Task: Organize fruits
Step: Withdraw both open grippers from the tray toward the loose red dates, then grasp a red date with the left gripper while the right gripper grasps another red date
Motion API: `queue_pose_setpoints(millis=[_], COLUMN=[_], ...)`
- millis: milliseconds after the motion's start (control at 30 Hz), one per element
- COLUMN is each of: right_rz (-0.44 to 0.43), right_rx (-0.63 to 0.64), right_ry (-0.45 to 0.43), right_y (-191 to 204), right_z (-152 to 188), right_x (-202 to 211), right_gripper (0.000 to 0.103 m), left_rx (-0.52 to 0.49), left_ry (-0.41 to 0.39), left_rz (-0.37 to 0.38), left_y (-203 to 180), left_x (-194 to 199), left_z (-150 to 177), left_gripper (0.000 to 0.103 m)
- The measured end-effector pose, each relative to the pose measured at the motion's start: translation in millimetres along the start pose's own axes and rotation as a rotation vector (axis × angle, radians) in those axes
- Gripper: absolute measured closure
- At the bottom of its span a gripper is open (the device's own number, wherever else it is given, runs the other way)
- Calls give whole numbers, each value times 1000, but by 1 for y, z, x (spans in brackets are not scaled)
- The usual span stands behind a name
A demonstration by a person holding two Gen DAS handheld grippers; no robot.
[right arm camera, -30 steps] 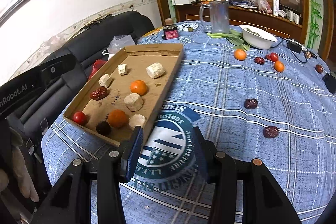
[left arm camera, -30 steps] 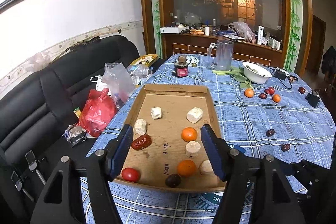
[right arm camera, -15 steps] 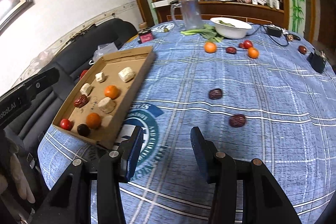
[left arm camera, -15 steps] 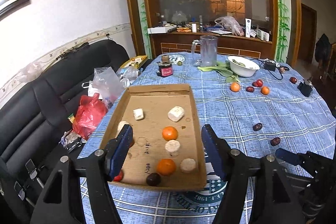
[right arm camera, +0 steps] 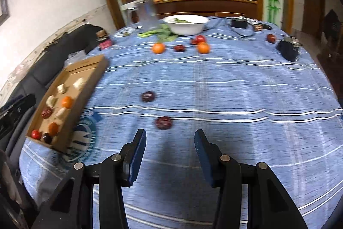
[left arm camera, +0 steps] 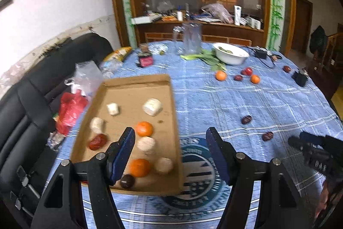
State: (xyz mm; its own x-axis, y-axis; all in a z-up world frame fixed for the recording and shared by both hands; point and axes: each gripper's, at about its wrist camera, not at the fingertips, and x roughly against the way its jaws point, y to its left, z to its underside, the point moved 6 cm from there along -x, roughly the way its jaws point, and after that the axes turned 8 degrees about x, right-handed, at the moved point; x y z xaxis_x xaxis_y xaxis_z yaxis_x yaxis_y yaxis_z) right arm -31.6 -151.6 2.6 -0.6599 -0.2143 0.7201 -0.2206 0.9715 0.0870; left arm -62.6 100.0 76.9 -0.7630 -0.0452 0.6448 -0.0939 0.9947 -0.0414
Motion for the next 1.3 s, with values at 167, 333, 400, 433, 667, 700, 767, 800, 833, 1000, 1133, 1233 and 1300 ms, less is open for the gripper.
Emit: queue_pose_setpoints(millis=[167,333,400,433,667,700,767,800,833,1000,1133,1233,1300], right_rz=[7,-38,-37,-36,-28,-28,-30,-31,-31,-33,-23,-11,-5], right_rx=[-30,-23,-2,7,78,85,89,90,90,88,93,100,102], right_ry=[26,68,84,86,101,101,101,101,103,113,103,97,94], right_y=[-20,-12,-7,-5,9,11,12,13,13,13,14,15,15], right_z=[-4,-3,-5,-5,-12,-12,-13,-13,-13,-12,-13,-13,-13], right_x=[-9,-25,-34,-36,-57,-59,-62,-64,-66,-72,-74,-74,-74], right_gripper=[53,53,53,53,53,53,53,53,53,53,53,53,54], left_rx=[-31,-63,-59,-52,36,37,28,19,6,-43,-52,-79,-104], left_ry=[79,136,175,193,283,286,295,301,304,319,331,326,313], left_rz=[109,166,205,223,337,351,354,362,372,372,389,396,385], left_y=[-37,-69,-81,-85,-103,-107,-113,-116,-121,-130,-132,-137,-141], left_x=[-26,-59,-77,-85,-130,-134,-141,-144,-146,-156,-161,-161,-161], left_z=[8,8,8,9,3,1,-1,-2,-1,4,9,13,15], left_gripper=[35,35,35,35,45,46,50,51,51,62,66,66,71])
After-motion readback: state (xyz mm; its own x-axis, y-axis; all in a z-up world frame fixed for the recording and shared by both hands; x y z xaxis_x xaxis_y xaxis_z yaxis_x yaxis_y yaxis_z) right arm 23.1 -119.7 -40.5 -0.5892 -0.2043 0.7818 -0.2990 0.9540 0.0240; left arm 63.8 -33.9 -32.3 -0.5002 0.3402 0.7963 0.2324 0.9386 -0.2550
